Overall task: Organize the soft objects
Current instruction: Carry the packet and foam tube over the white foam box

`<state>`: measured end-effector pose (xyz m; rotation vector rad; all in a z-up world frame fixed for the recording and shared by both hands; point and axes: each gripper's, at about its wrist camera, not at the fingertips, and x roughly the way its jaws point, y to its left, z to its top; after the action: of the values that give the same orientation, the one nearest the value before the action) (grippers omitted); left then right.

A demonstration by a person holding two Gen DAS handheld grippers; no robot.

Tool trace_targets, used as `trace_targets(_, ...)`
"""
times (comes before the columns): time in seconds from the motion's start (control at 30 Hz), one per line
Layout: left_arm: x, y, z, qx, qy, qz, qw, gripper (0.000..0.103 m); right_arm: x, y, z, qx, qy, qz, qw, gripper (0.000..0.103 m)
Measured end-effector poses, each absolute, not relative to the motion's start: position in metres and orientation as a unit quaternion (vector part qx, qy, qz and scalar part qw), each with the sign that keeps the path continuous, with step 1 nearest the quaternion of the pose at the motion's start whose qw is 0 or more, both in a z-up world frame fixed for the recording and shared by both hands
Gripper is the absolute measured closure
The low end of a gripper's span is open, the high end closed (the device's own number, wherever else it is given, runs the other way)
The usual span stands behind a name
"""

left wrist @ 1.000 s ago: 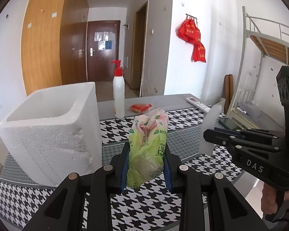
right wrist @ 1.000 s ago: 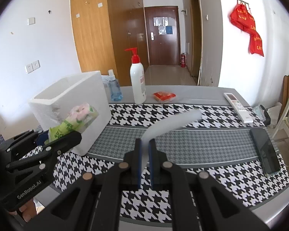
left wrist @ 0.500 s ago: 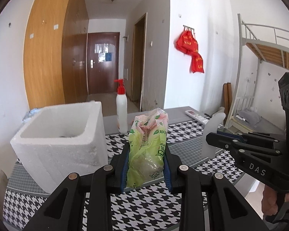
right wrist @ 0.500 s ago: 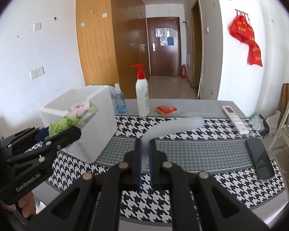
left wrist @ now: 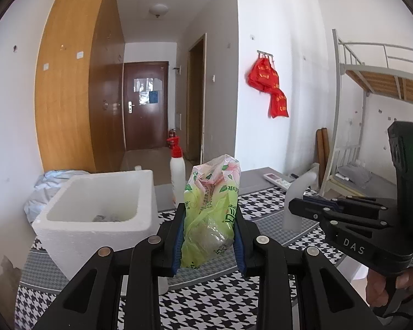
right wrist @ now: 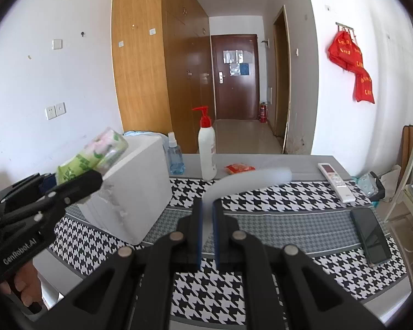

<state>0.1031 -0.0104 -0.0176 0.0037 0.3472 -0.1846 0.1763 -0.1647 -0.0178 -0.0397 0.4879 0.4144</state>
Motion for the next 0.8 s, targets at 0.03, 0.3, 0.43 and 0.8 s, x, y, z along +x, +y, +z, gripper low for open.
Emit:
trace_targets(0.03,0.102,-0.008,-0.016,0.0,0.171,-0.09,0.981,0.071,0.176,-0.164,-0.017,-0.021,0.238,0.203,0.949,0.094)
trace_targets(0.3,0.1,0.004,-0.003,0.002,0.153,-0.082,0.985,0.071,0.177,-0.155,-0.008,-0.023,0.231,0.2,0.952,0.094)
trace_targets(0.43,0.105,0.01,-0.001,0.0,0.15,-0.078,0.986,0.071,0.177,-0.147,-0.004,-0.027,0.223,0.205,0.952,0.094)
trace_targets(0.8,0.11,0.027,0.003,-0.004,0.14,-0.054,0.989,0.071,0.185,-0.125,0.002,-0.034,0.213,0.234,0.948,0.094)
